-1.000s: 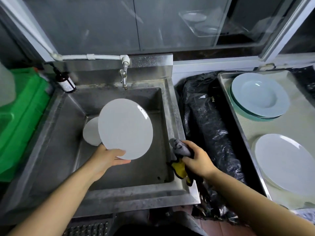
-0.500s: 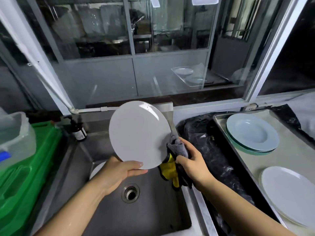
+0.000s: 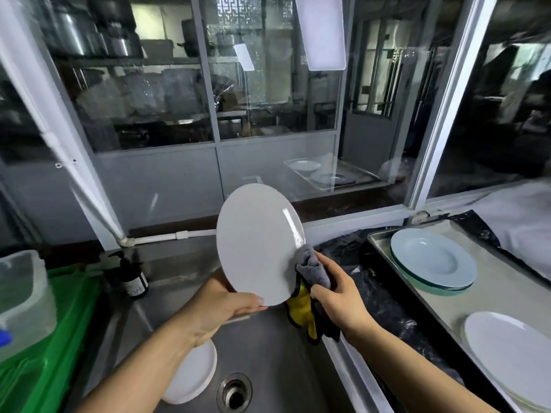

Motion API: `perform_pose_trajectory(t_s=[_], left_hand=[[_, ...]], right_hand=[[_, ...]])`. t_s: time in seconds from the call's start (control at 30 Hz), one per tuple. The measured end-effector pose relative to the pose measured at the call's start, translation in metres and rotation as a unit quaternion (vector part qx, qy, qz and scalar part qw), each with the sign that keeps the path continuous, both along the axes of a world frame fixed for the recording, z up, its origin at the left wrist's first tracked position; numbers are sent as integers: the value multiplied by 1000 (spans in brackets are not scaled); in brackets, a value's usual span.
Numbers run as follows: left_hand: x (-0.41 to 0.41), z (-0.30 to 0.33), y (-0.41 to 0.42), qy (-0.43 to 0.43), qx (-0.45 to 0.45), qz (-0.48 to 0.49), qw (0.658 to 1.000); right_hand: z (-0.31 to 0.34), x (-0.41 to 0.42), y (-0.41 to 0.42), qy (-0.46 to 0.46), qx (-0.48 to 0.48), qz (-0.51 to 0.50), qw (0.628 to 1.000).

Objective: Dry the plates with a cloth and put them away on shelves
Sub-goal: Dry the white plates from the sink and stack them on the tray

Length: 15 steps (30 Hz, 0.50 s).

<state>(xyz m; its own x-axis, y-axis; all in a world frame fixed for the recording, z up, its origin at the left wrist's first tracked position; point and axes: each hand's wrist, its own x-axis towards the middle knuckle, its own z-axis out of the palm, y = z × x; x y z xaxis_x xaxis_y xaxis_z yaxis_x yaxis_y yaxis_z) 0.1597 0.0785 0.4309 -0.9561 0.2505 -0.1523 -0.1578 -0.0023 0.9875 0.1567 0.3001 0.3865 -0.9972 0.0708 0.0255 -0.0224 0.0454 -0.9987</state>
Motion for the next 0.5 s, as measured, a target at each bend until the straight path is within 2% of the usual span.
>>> perform_pose_trajectory(t_s=[0.17, 0.37, 0.5], left_hand=[[0, -3, -13, 24, -16, -4, 1000], [-1, -14, -19, -17, 88, -35, 995], [-3, -20, -17, -27, 138, -53, 989]], right_hand=[[-1, 5, -10, 20, 30, -16, 999], [-4, 18, -13, 47, 82, -51, 994], [-4, 25, -11, 95, 160, -73, 980]])
